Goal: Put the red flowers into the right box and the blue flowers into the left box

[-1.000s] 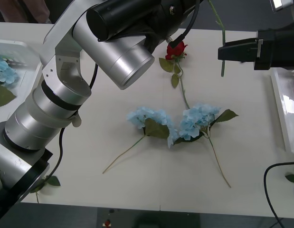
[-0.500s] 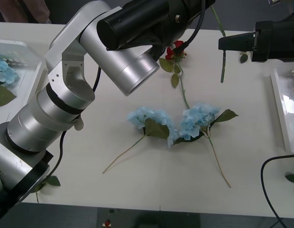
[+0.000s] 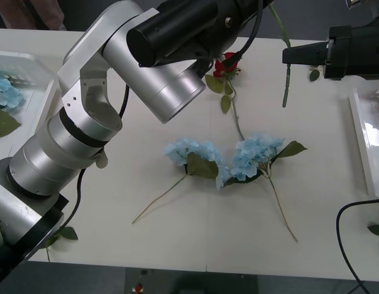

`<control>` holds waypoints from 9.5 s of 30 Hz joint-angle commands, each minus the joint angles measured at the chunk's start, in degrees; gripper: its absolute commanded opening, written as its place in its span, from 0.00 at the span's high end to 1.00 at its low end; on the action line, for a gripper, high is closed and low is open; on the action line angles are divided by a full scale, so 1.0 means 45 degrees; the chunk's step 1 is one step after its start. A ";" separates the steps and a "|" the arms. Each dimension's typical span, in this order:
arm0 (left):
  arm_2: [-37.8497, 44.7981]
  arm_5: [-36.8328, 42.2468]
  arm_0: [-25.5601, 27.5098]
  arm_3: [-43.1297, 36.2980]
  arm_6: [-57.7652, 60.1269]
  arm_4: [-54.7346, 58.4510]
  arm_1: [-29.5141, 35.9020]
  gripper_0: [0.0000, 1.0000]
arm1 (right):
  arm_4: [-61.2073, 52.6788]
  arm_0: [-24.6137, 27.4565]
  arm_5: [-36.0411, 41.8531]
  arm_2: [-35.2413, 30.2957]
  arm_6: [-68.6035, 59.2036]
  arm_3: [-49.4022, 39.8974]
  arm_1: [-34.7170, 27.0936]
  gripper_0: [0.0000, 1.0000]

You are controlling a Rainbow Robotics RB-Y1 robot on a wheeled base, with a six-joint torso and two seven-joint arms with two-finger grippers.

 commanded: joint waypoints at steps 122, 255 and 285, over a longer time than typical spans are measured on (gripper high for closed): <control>-0.2923 0.4522 0.6077 -0.0005 -1.6876 0.2243 0.2153 0.00 | 0.7129 0.0804 0.1932 0.1429 0.3329 0.1093 -0.1995 0.00; 0.8268 0.3604 0.9886 -0.2290 -1.6466 1.3493 0.9184 0.00 | 0.5059 0.2230 -0.1252 0.2894 0.3485 -0.2013 0.1618 1.00; 0.8933 0.5596 1.1370 -0.7115 -1.6446 1.4704 0.1821 0.00 | -0.1855 -0.1188 -0.0178 0.1507 0.0985 0.1522 0.1716 1.00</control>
